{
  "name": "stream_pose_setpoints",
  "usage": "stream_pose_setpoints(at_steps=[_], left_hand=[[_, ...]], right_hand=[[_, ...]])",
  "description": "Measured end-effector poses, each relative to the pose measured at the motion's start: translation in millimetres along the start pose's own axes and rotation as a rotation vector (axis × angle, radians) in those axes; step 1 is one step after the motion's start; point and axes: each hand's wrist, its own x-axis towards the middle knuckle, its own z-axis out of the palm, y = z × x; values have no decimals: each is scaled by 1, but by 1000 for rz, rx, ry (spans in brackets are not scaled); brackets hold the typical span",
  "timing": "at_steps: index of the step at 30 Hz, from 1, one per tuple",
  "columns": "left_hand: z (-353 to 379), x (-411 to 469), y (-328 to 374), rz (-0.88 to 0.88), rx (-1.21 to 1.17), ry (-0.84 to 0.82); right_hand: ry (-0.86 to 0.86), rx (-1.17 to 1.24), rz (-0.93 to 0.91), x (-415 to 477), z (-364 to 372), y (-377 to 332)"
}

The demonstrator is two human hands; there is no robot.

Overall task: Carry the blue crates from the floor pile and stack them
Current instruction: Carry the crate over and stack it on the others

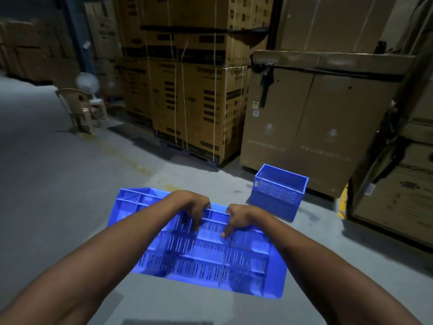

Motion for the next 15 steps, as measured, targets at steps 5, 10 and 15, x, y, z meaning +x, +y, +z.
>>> stream_pose_setpoints(at_steps=[5, 10, 15], left_hand=[[-51, 67, -30, 89, 27, 74], [-115, 127, -76, 144, 61, 234], [-168, 191, -112, 171, 138, 372]], right_hand=[[65, -12, 54, 61, -52, 16], [171, -123, 116, 132, -120, 16], [299, -190, 213, 195, -166, 28]])
